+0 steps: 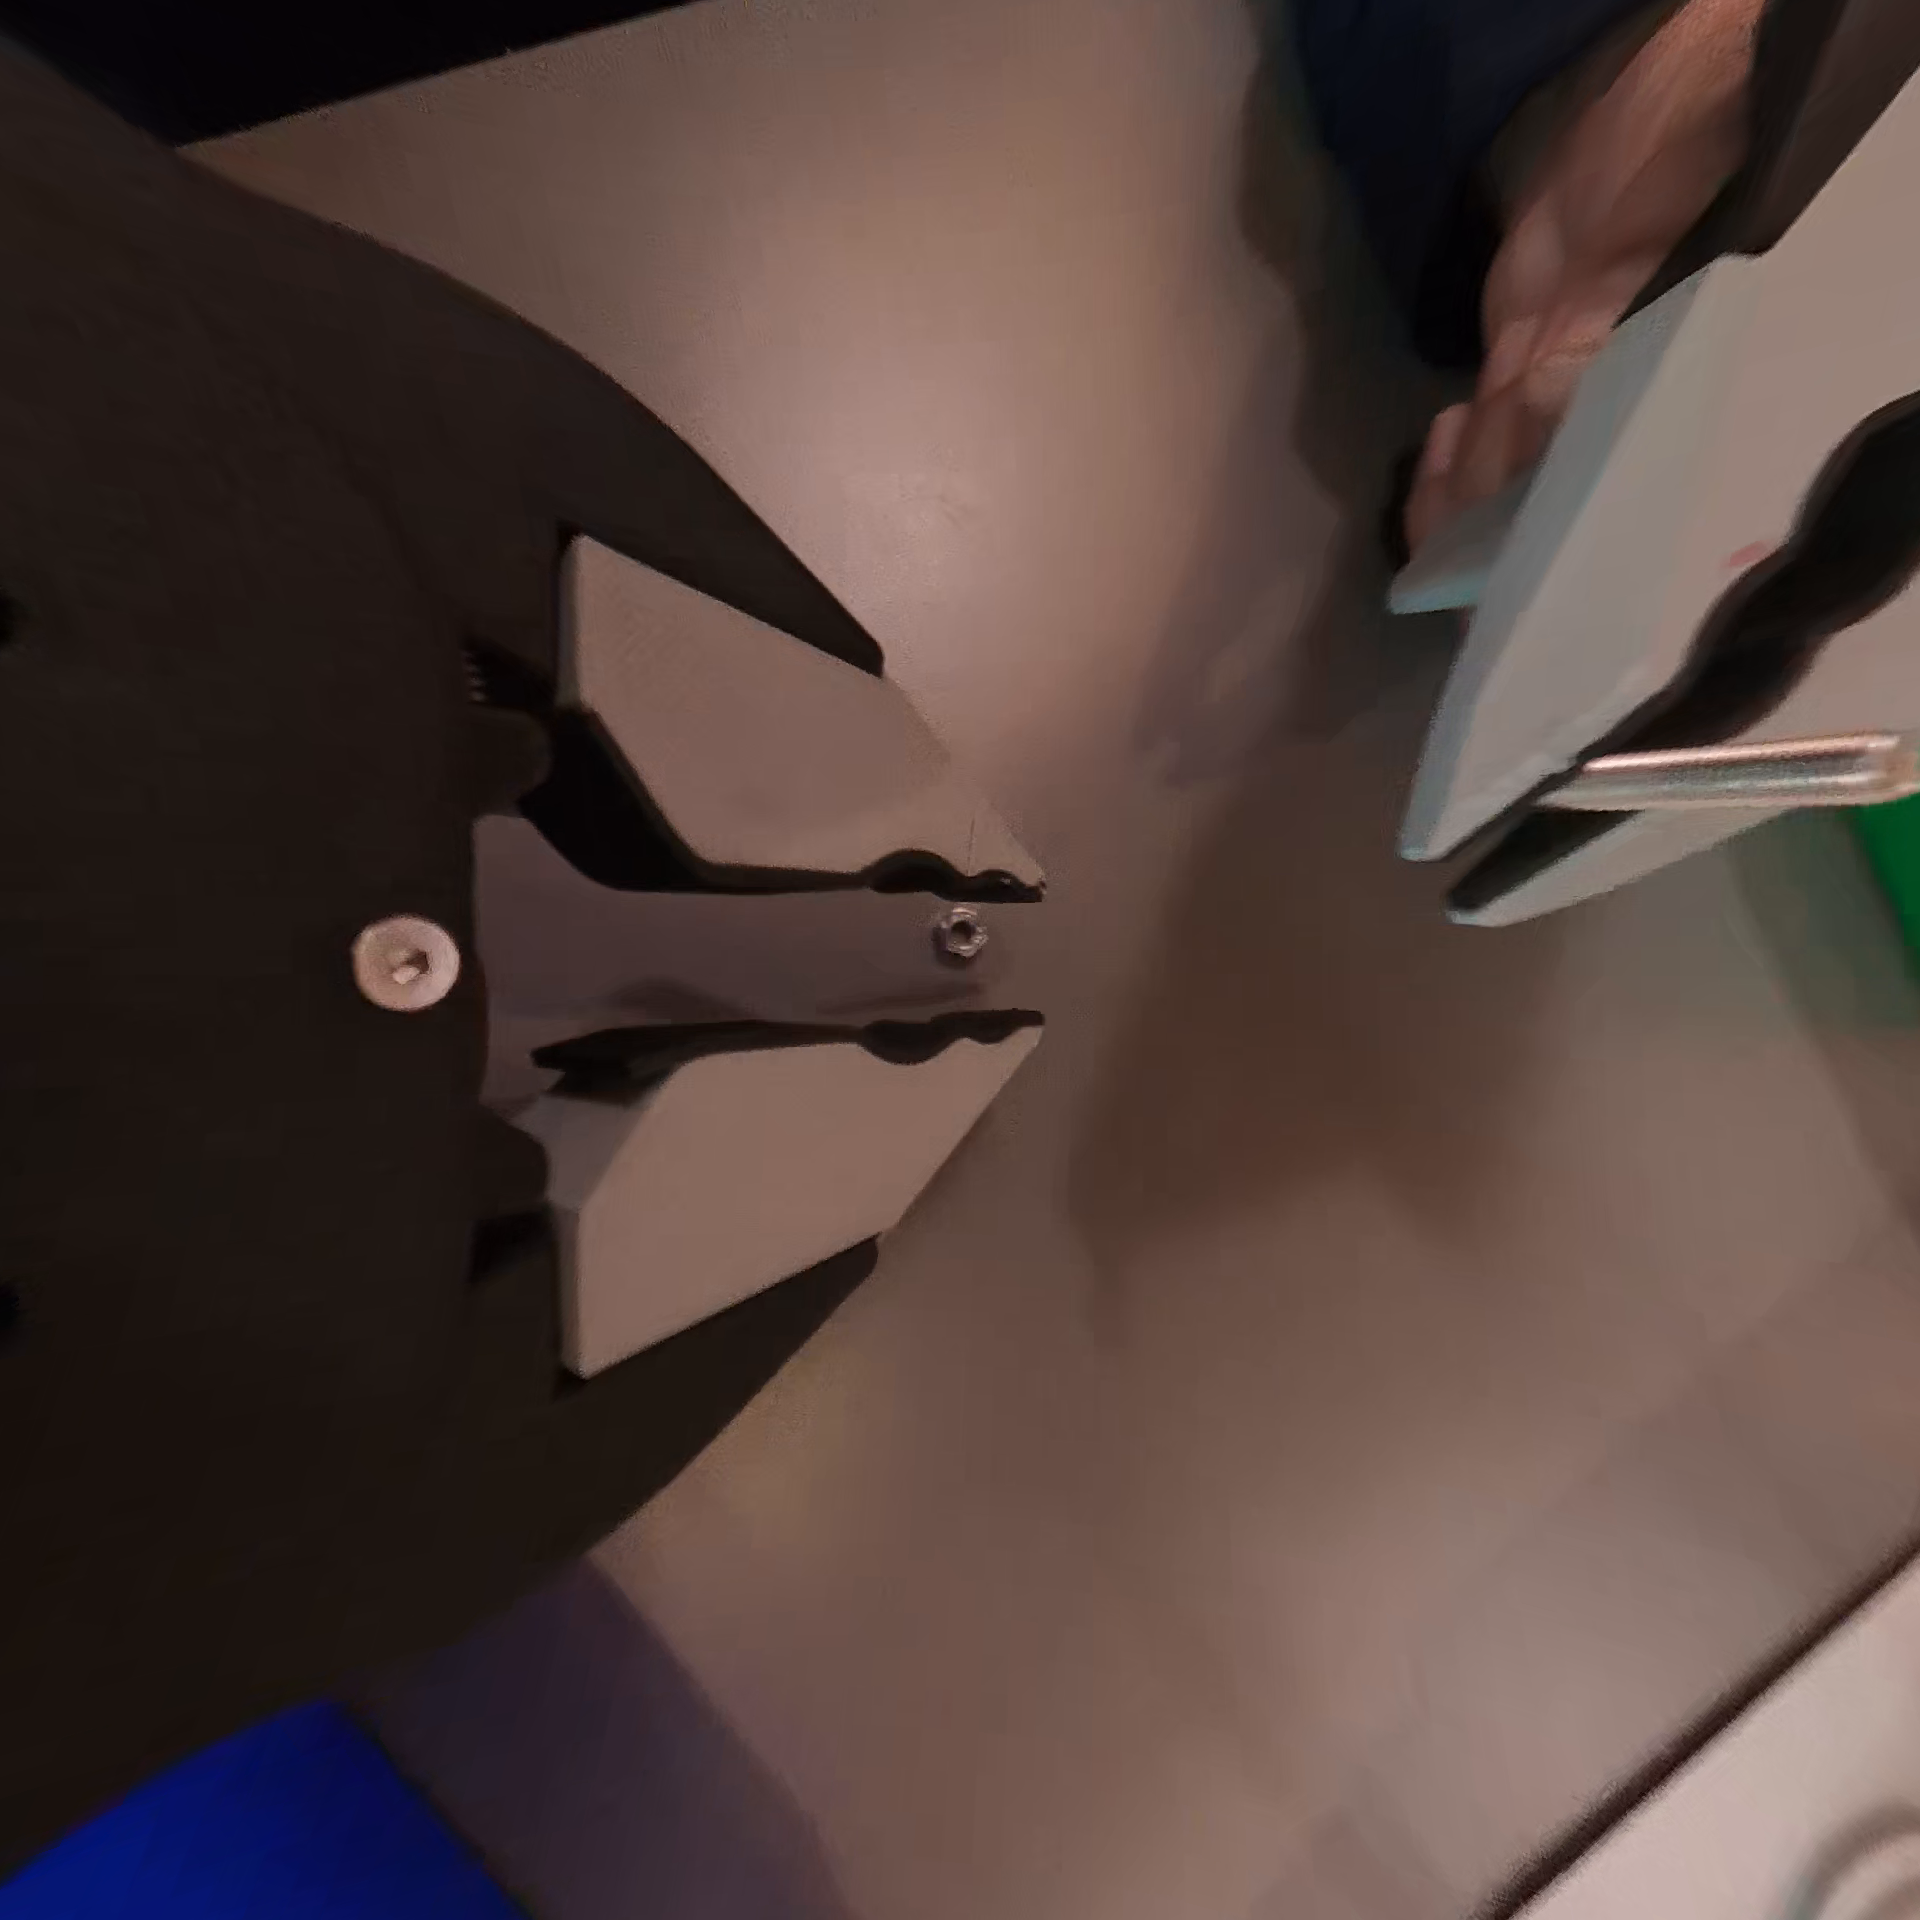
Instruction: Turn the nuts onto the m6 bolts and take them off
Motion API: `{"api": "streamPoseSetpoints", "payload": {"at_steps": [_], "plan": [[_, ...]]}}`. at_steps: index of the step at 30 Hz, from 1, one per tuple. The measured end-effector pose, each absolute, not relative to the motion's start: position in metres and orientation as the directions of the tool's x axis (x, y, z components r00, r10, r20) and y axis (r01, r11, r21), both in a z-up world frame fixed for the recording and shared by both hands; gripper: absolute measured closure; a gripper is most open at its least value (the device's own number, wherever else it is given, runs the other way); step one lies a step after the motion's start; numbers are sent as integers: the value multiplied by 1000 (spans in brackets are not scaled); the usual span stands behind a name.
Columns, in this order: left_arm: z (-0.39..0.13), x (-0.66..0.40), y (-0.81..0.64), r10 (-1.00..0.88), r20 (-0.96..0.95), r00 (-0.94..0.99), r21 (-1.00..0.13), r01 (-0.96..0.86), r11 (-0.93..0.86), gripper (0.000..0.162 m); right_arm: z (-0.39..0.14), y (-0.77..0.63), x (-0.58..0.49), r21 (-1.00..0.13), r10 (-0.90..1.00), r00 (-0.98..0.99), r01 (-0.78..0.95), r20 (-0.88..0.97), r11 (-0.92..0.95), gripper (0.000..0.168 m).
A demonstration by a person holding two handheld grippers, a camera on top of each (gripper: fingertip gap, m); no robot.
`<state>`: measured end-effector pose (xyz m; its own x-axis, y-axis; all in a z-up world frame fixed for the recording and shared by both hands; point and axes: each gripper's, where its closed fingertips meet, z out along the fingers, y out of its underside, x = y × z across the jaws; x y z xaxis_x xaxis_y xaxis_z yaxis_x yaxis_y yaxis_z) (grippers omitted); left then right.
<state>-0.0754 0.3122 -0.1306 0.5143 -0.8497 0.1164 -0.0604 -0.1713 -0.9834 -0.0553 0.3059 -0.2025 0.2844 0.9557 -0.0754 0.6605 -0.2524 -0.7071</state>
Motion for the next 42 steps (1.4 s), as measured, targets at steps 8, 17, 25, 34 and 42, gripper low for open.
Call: {"api": "streamPoseSetpoints", "payload": {"at_steps": [8,17,25,34,42], "plan": [[-134,-79,319,-826,101,555,-982,-76,-171,160,-215,296,-51,-641,952,299,720,-62,-267,148],[-140,-79,321,-817,123,563,-975,-84,-205,160,-227,301,-49,-607,946,322,747,-26,-271,152],[-131,-79,318,-837,168,521,-978,-16,-207,160,-225,304,-50,-616,949,316,750,13,-241,162],[-120,-68,302,-890,190,415,-980,33,-194,160,-137,297,-57,-774,956,294,601,-18,-199,162],[-102,-65,290,-916,201,348,-979,103,-176,160,-59,286,-62,-758,989,141,649,39,-63,162]]}}
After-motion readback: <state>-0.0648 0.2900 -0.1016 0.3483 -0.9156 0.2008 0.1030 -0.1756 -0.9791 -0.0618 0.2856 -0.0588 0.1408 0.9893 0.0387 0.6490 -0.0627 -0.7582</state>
